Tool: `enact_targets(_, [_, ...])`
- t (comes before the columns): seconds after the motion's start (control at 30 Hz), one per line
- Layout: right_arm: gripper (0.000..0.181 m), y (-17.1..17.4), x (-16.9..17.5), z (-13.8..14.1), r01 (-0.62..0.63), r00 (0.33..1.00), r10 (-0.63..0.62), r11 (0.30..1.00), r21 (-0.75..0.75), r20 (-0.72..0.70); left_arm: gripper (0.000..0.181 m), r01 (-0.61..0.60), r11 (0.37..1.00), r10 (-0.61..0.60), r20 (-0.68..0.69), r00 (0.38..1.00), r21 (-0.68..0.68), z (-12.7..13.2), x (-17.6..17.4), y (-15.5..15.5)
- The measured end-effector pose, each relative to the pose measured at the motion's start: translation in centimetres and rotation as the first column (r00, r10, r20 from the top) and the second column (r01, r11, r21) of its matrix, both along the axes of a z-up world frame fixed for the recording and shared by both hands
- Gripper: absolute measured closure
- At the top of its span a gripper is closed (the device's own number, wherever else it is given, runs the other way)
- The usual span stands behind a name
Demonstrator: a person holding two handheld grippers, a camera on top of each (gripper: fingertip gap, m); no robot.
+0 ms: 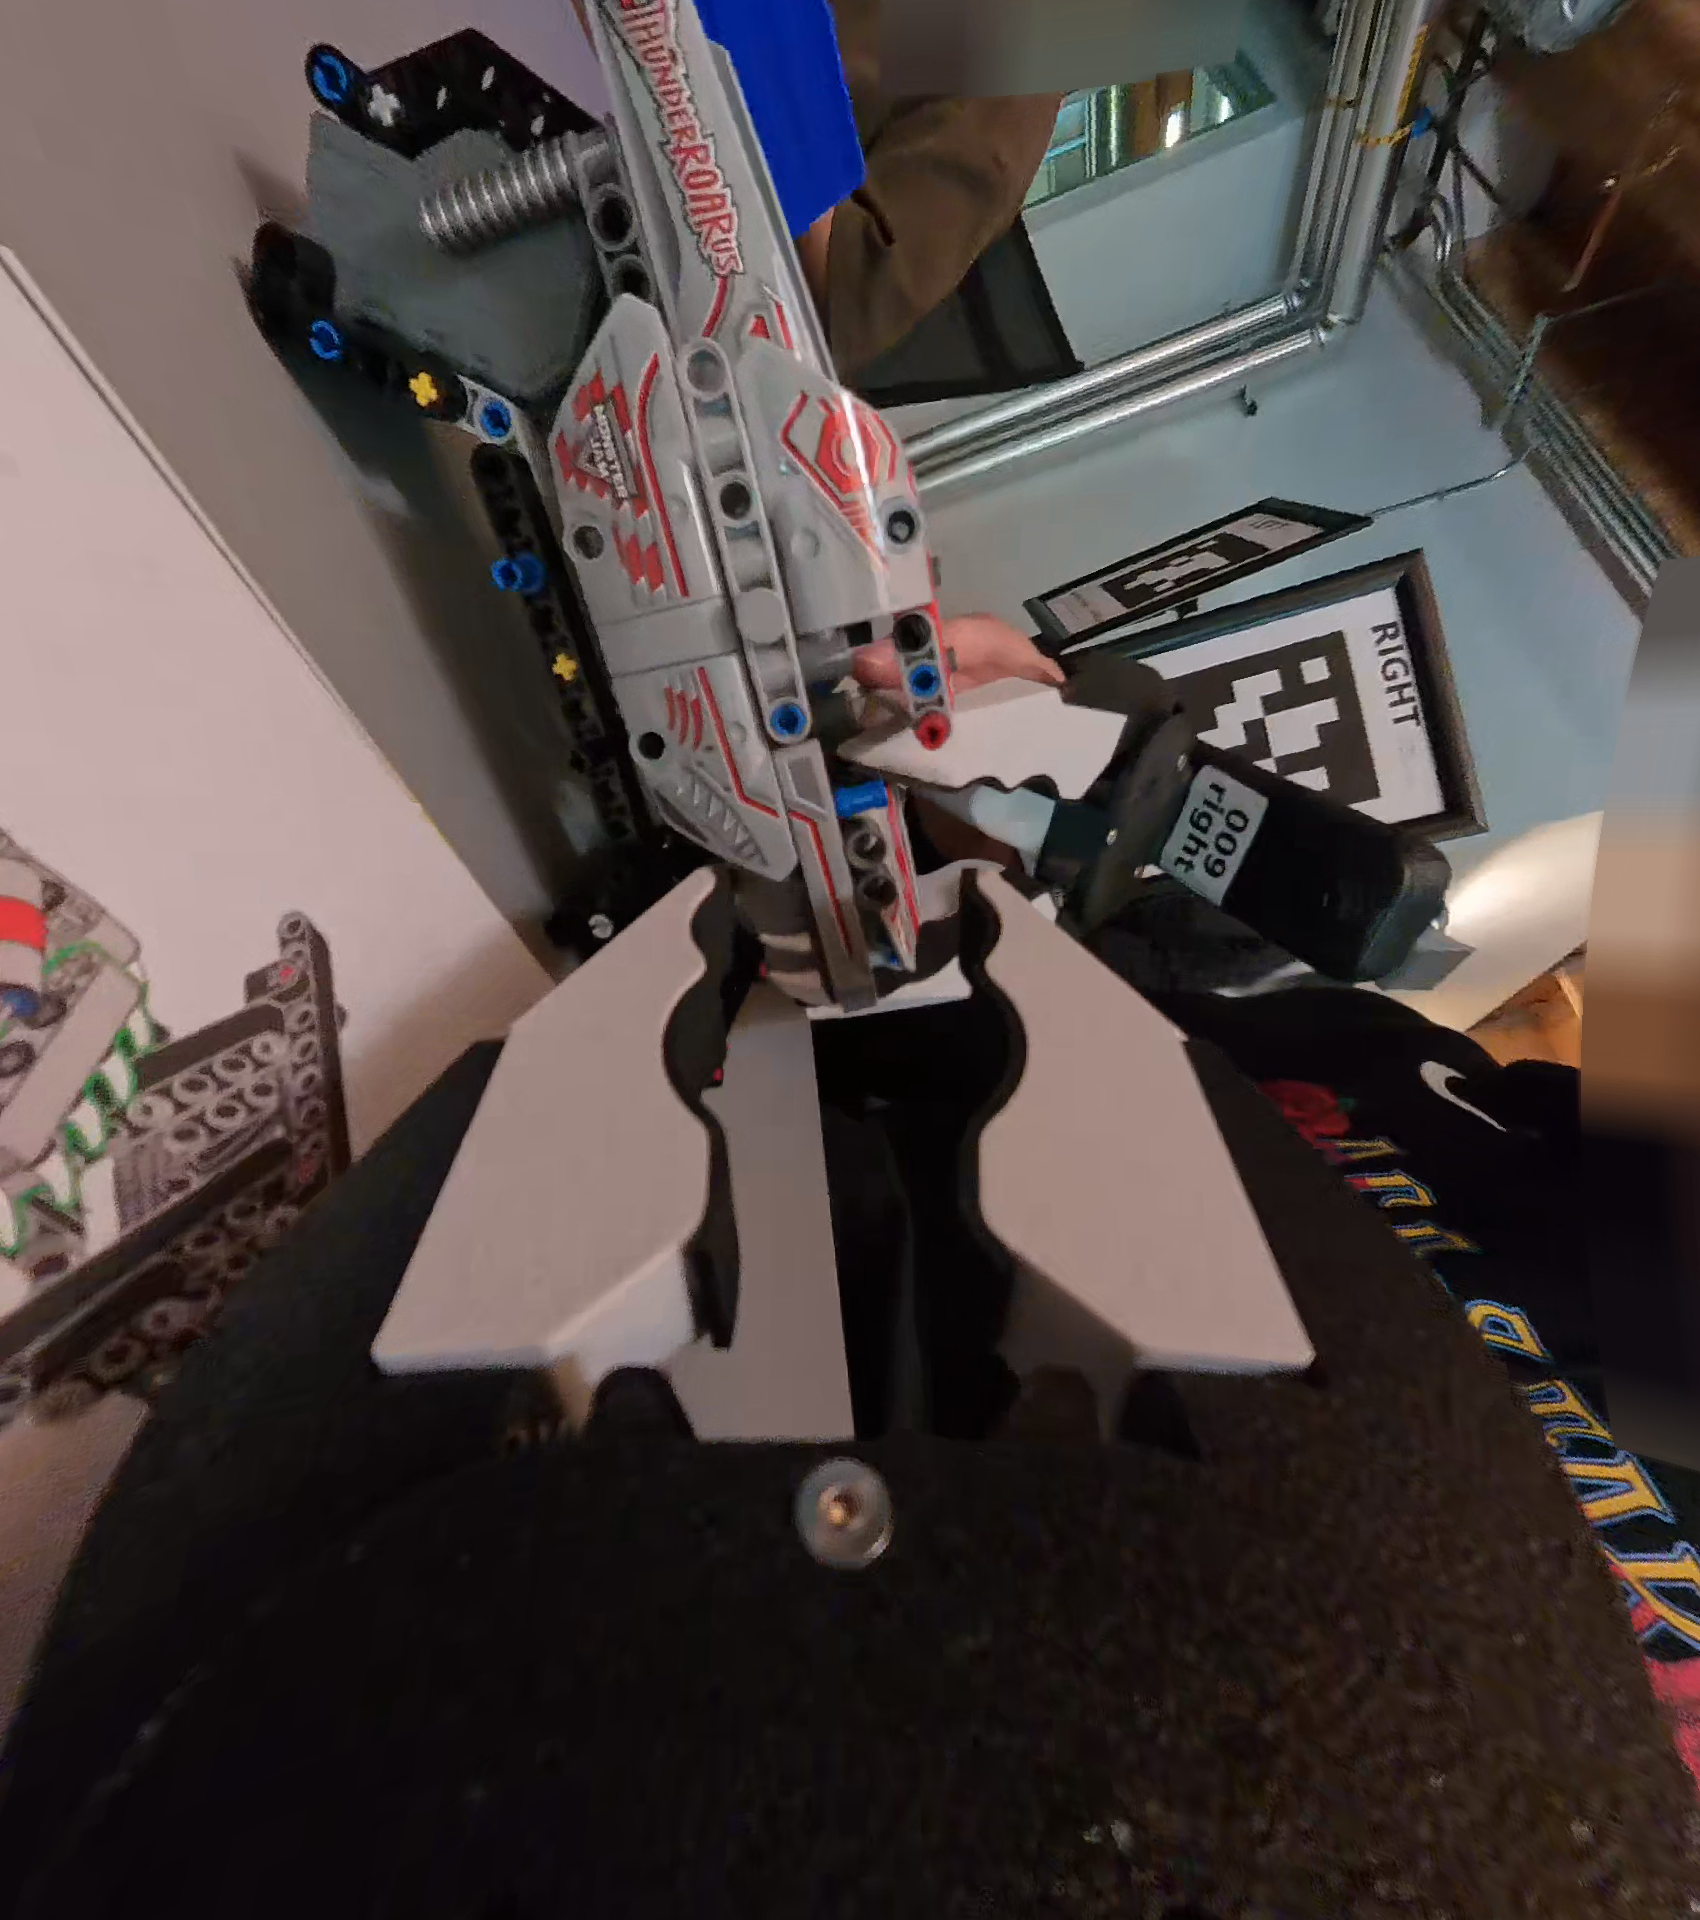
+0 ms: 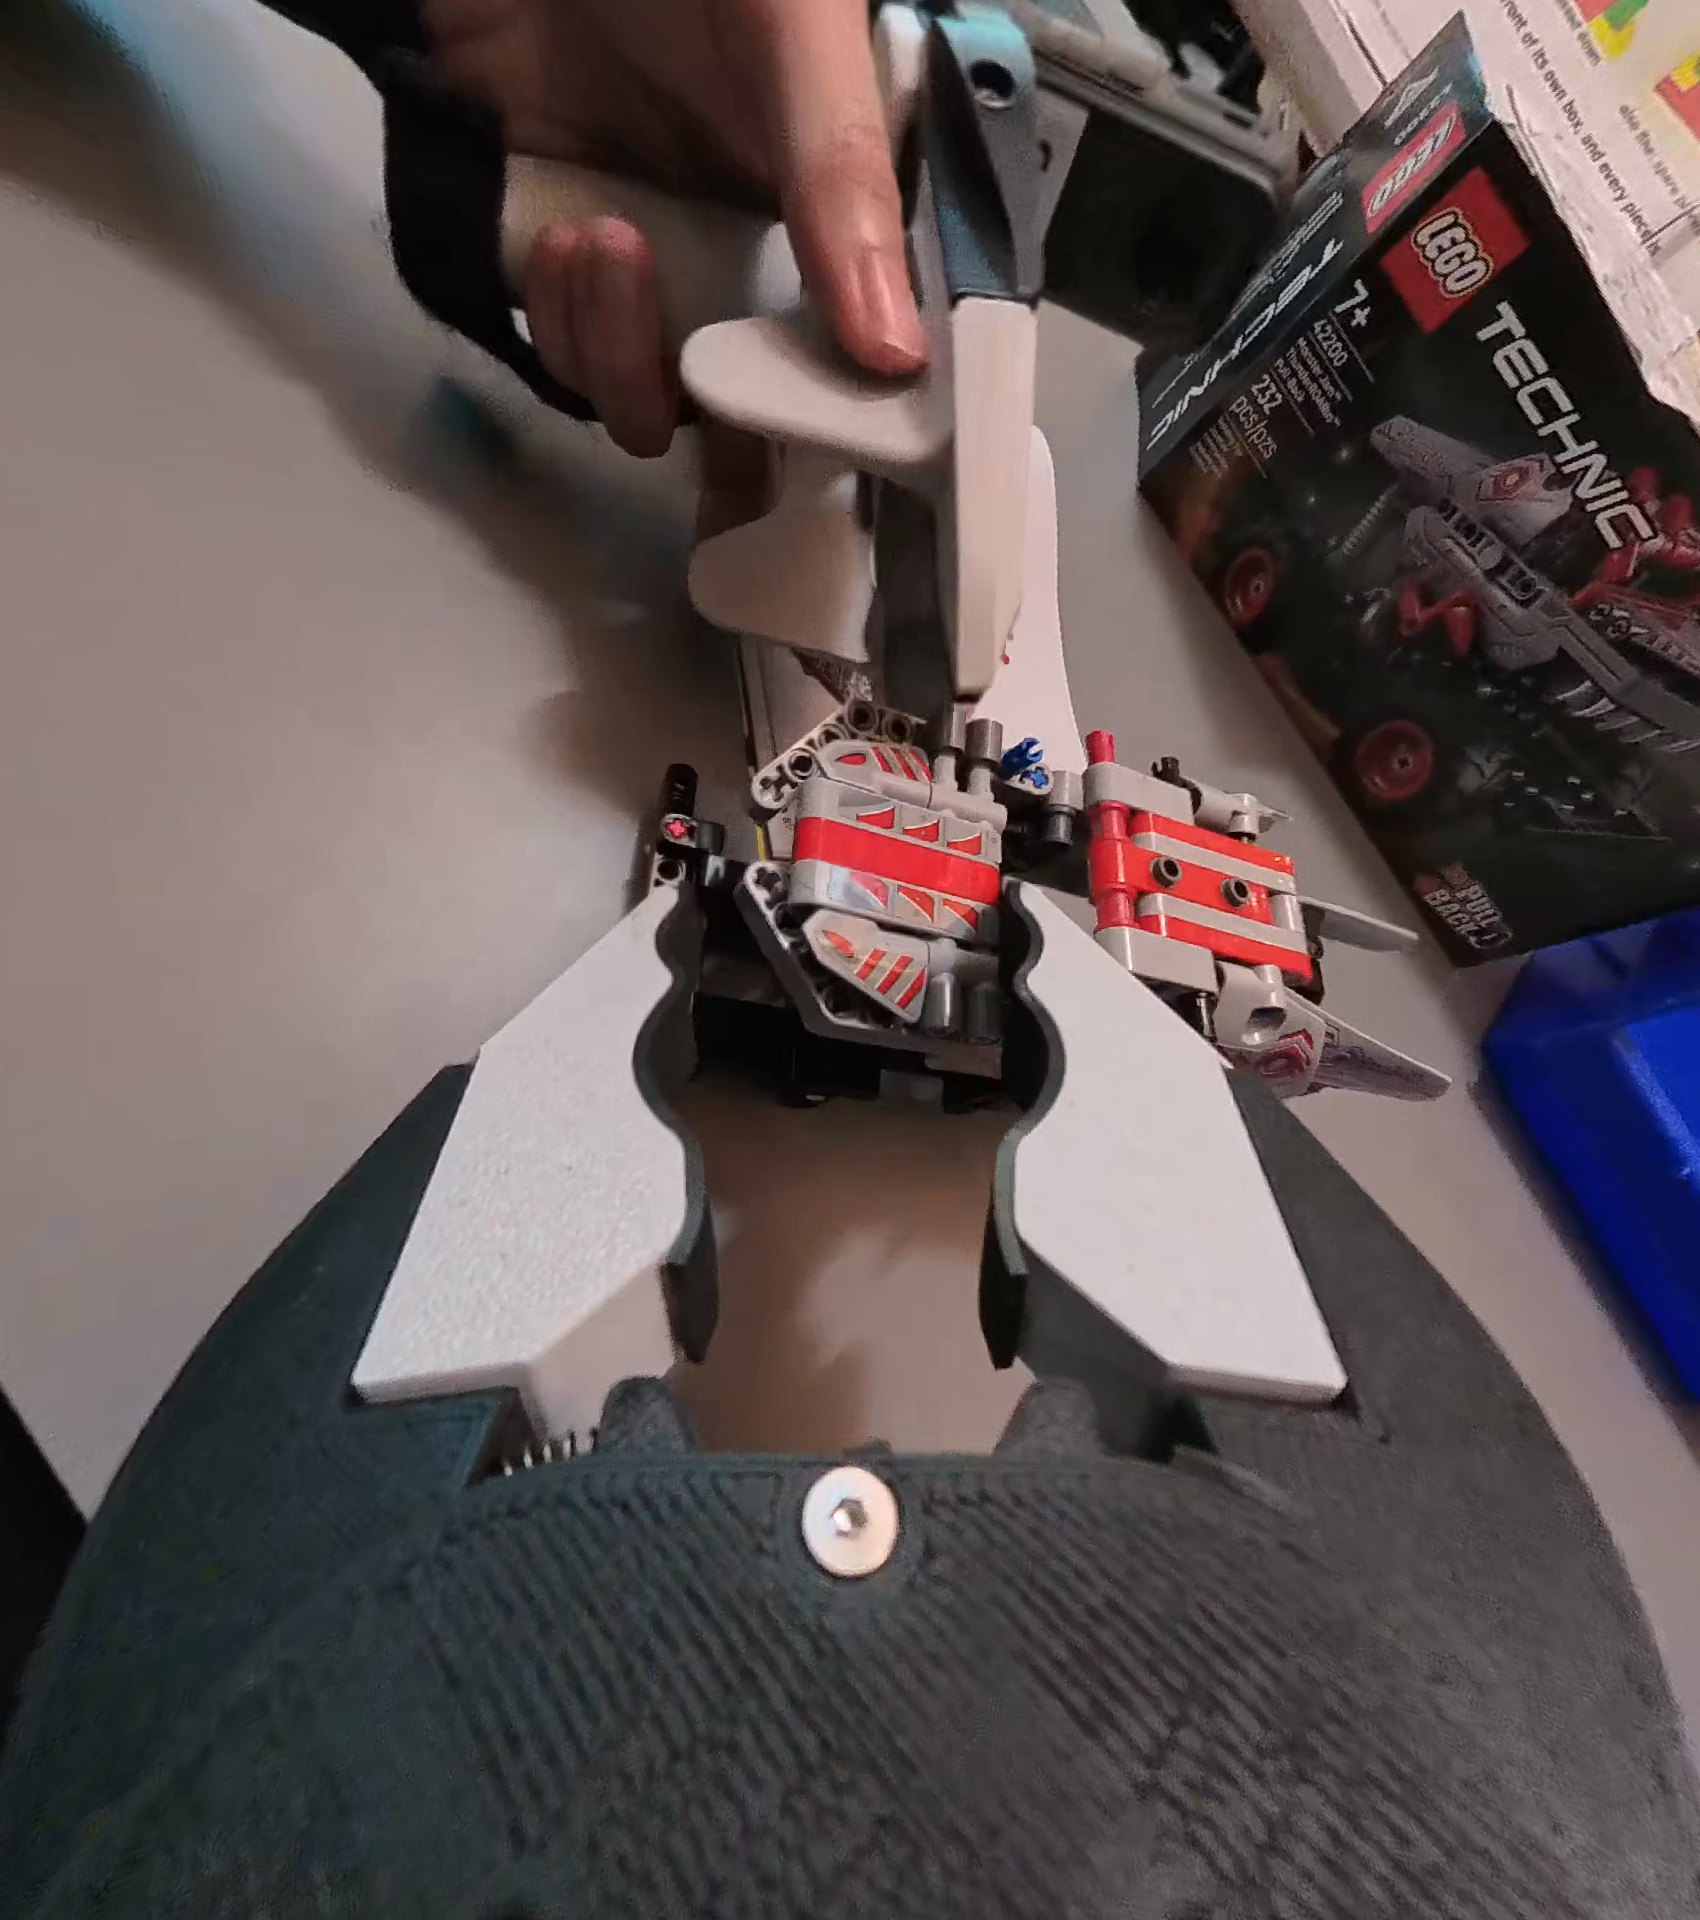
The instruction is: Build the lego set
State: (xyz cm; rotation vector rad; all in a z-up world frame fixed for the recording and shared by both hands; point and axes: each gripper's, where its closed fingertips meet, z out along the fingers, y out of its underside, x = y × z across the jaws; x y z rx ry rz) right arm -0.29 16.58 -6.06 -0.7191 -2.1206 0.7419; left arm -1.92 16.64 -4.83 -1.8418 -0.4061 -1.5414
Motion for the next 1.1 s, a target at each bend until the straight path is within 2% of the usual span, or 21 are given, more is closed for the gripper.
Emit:
enact_targets(0.13, [0.132,0.2,-0.2,0.2,0.008,1.0,-0.008,1.0,-0.013,-0.002,0.146,0.047,0.998,-0.048,-0.008,0.999,-0.04,-0.4,-0.2,0.3])
enact_targets(0.4, [0.132,0.5,-1.0,0.4,0.011,0.998,-0.014,0.999,-0.052,-0.057,0.153,0.017,0.993,-0.012,0.043,0.999,-0.119,-0.6,-0.7,0.8])
enact_targets(0.53, [0.133,0.4,-0.9,0.1,0.021,0.999,-0.021,1.0,0.003,-0.051,0.153,0.007,0.978,0.008,0.072,0.997,-0.211,-0.5,-0.5,0.8])
enact_targets(0.6, [0.132,0.4,-0.8,0.2,0.011,0.999,-0.011,1.0,-0.005,-0.051,0.151,-0.011,0.97,0.037,0.1,0.994,-0.242,-0.3,-0.5,0.9])
enact_targets(0.67, [0.132,0.4,-0.8,0.2,0.007,0.998,-0.008,1.0,-0.007,-0.055,0.14,-0.021,0.976,0.052,0.134,0.99,-0.219,0.3,-0.6,0.8])
enact_targets(0.7, [0.132,0.4,-0.8,0.1,0.009,0.998,-0.009,1.0,0.001,-0.054,0.142,-0.02,0.981,0.043,0.116,0.992,-0.192,0.1,-0.7,0.6])
enact_targets(0.73, [0.132,0.4,-0.8,0.1,0.01,0.999,-0.01,1.0,0.012,-0.053,0.153,-0.027,0.988,0.037,0.065,0.997,-0.152,-0.1,-1.1,0.5])
enact_targets(0.83, [0.133,0.5,-0.7,0.1,0.008,0.999,-0.007,1.0,0.026,-0.052,0.154,-0.066,0.997,0.069,-0.186,0.98,0.027,-0.3,-2.7,-0.1])
enact_targets(0.87, [0.133,0.5,-0.7,0.1,0.008,0.999,-0.007,1.0,0.02,-0.054,0.156,-0.062,0.993,0.091,-0.303,0.949,0.105,0.0,-3.2,-0.3])
enact_targets(0.9, [0.132,0.4,-0.7,0.1,0.008,0.998,-0.007,1.0,0.015,-0.057,0.163,-0.042,0.981,0.122,-0.437,0.891,0.19,0.2,-3.6,-0.5])
enact_targets(0.93, [0.132,0.4,-0.7,0.1,0.008,0.998,-0.007,1.0,0.01,-0.06,0.173,-0.002,0.96,0.164,-0.559,0.813,0.279,0.6,-3.8,-0.7])
enact_targets(1.0, [0.131,0.4,-0.7,0.1,0.01,0.998,-0.011,1.0,-0.004,-0.065,0.181,0.105,0.905,0.248,-0.711,0.658,0.413,1.3,-3.5,-0.9])
enact_targets(1.03, [0.13,0.3,-0.7,0.1,0.009,0.998,-0.01,1.0,-0.018,-0.065,0.181,0.154,0.887,0.257,-0.743,0.619,0.435,1.6,-3.1,-0.9])
enact_targets(1.1, [0.131,0.2,-0.9,0.2,0.016,0.998,-0.018,0.999,-0.041,-0.066,0.181,0.223,0.871,0.211,-0.744,0.634,0.437,1.8,-2.1,-0.7])
